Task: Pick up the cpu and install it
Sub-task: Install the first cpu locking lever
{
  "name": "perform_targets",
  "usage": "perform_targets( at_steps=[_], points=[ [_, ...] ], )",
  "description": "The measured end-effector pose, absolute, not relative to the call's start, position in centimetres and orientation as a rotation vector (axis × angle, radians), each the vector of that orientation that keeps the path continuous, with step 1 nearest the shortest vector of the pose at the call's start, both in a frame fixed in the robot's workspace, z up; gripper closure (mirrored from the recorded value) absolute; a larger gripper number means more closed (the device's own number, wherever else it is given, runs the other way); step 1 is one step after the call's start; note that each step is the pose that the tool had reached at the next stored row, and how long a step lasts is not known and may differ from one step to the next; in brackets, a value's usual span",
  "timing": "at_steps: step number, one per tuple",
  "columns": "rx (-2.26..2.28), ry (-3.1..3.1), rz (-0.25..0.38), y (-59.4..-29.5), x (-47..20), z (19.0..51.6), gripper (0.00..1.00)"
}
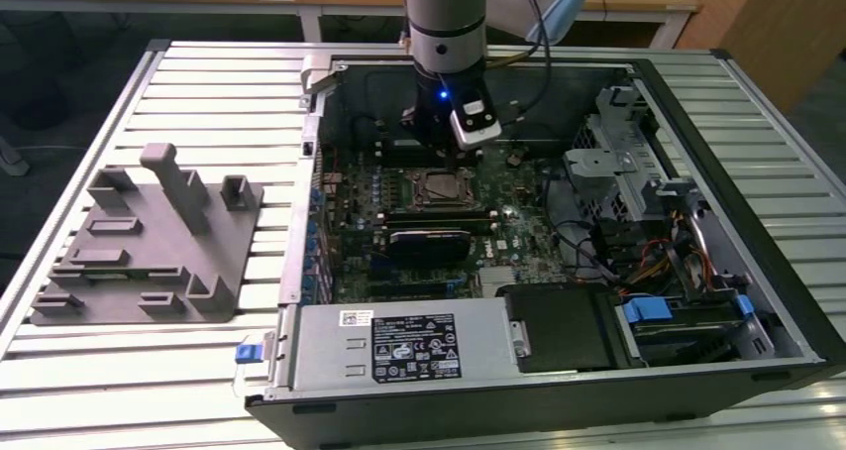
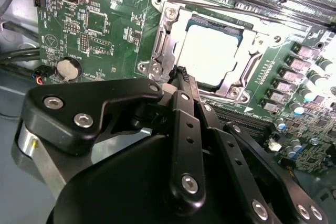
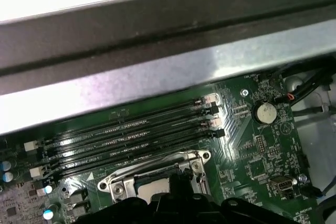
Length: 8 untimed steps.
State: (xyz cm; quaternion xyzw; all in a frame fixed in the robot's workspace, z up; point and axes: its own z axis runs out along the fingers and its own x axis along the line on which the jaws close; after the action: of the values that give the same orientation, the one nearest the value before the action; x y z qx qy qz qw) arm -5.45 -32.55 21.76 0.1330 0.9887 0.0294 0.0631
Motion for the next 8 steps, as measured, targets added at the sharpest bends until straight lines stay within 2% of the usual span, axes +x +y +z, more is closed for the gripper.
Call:
perform_targets(
  at_steps=[4,8],
  points=[
    [0.399,2.986,0.048,-32.55,-5.45,21.75,0.89],
    [0.399,2.987,0.043,-32.55,-5.45,21.75,0.89]
  ],
)
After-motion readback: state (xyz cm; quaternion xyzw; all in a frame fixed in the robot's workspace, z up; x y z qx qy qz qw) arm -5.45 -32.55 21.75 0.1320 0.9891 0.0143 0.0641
